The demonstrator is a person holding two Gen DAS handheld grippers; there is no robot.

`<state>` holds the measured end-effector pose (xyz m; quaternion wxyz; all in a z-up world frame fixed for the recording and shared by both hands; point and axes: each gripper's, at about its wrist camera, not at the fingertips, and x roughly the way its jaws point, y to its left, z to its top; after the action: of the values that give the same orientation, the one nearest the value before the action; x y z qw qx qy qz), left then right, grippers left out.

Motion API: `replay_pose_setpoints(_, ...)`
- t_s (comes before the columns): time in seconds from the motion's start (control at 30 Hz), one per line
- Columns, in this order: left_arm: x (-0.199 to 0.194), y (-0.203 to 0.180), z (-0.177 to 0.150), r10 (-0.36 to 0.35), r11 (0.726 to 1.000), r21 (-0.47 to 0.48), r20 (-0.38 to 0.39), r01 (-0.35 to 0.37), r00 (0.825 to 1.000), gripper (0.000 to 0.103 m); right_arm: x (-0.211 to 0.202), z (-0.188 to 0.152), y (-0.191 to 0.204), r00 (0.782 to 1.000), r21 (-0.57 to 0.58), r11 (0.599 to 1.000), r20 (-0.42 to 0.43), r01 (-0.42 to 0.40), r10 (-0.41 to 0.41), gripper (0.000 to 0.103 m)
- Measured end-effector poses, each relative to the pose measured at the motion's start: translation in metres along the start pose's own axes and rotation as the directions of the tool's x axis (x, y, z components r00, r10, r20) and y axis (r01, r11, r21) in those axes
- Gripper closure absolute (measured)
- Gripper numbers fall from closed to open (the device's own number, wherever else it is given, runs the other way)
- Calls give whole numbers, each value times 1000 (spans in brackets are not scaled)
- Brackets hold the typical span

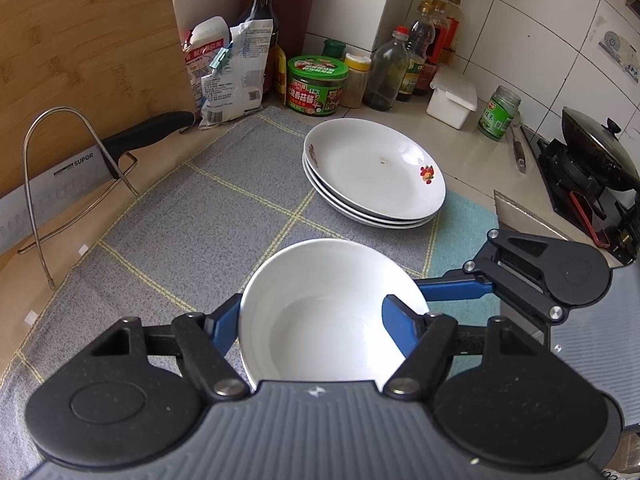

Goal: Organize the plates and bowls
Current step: 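Carry the white bowl with the left tool over the nested pink-flower bowls, then lower the white bowl into the nested bowls and open the left tool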

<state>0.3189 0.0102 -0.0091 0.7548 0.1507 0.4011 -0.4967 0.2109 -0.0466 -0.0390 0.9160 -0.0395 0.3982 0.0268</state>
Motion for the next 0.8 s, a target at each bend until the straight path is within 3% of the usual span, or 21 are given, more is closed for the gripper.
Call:
replay_pose_setpoints(0.47, 8, 3, -3, -8, 1000, -5, -12, 8, 1000, 30, 4, -2, 0, 1000, 3, 1000, -14, 1, -1, 12)
replay_pose_setpoints(0.57, 6, 3, -4, -17, 1000, -5, 15, 17, 1000, 16, 5, -2, -1, 1000, 6, 1000, -11, 2, -1, 11)
replay_pose_setpoints(0.6, 3, 2, -5, -20, 1000, 2, 41, 20, 999, 10, 5, -2, -2, 1000, 8, 1000, -6, 0, 0, 6)
replay_pose_setpoints(0.63, 0, 2, -6, -24, 1000, 11, 61, 24, 998, 9, 4, -2, -2, 1000, 8, 1000, 6, 2, -2, 0)
replay_pose_setpoints(0.8, -17, 5, -10, 3, 1000, 27, 149, -7, 989, 3, -5, -2, -2, 999, -12, 1000, 38, 6, -6, 0)
